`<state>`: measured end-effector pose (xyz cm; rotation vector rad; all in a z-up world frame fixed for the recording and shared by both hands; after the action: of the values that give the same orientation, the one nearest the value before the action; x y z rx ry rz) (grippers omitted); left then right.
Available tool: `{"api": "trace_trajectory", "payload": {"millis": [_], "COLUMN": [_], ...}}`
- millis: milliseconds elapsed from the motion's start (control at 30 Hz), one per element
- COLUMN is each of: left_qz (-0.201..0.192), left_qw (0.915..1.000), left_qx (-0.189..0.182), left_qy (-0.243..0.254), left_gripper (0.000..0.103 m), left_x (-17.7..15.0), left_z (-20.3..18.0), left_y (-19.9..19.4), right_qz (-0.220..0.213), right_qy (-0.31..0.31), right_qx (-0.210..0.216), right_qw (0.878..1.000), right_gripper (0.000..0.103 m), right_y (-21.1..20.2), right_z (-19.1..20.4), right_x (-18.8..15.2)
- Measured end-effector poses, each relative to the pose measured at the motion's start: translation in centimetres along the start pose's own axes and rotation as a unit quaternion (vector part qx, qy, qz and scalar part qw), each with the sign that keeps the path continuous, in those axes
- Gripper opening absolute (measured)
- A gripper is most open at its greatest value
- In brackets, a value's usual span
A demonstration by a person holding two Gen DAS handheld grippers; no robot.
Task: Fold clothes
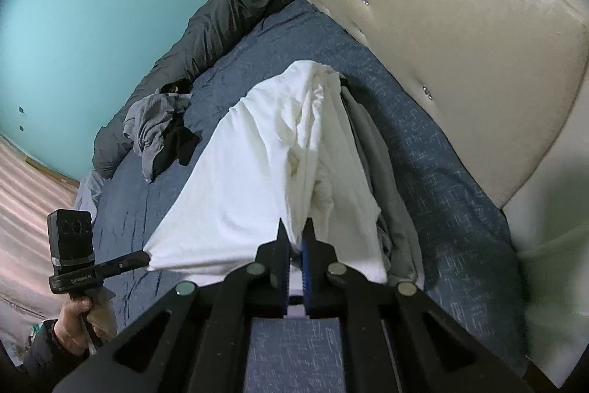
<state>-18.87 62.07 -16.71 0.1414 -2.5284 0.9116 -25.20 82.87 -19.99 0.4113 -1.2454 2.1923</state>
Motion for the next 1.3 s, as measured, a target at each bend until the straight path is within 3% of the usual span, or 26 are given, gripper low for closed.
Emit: {"api": "trace_trajectory", "payload": {"millis": [200,300,367,433,567,733,1000,1300], "left_qz": [0.02,0.015,0.008,-0.002,-0.031,-0.04,-0.042,-0.026], "left_qw": [0.9995,0.9995,0.9997,0.9998,0.9983,0.9965,0.9927,0.9914], "left_qx": [0.026,0.026,0.024,0.021,0.046,0.067,0.079,0.077], "left_qy": [0.002,0.0,-0.001,0.001,0.02,0.031,0.081,0.103], "left_gripper": [0.005,0.005,0.006,0.006,0.006,0.006,0.006,0.006], "left_x": [-2.2,-2.3,-2.0,-1.6,-0.2,1.2,2.0,0.5], "left_z": [1.6,2.0,1.9,1.7,1.7,2.4,1.7,2.8], "left_y": [2.4,2.5,2.1,1.4,-0.2,0.8,3.5,5.2], "right_qz": [0.027,0.021,0.018,0.012,-0.019,-0.041,-0.022,0.015], "right_qy": [0.023,0.027,0.027,0.021,0.006,-0.01,-0.09,-0.105], "right_qx": [-0.021,-0.017,-0.021,-0.03,-0.036,-0.03,-0.05,-0.098], "right_qw": [0.999,0.999,0.999,0.999,0.999,0.999,0.994,0.989], "right_gripper": [0.004,0.006,0.014,0.031,0.035,0.039,0.039,0.039], "right_y": [2.1,2.7,2.6,2.2,0.5,0.7,7.2,15.0], "right_z": [-2.4,-3.0,-3.2,-3.1,-2.7,-1.6,2.4,2.6], "right_x": [-2.5,-3.4,-3.4,-2.9,-0.6,3.0,8.6,13.6]}}
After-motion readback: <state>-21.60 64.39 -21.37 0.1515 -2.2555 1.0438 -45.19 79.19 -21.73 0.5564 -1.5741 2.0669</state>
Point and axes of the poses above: each gripper's, at about its wrist camera, not at the fingertips, and y roughly the way its jaws point, z to its left, x to its top, the point moved 5 cm from there along y, roughly the way its jaws point, and after that the axes turned 8 degrees about -z, right-handed, at the moved point
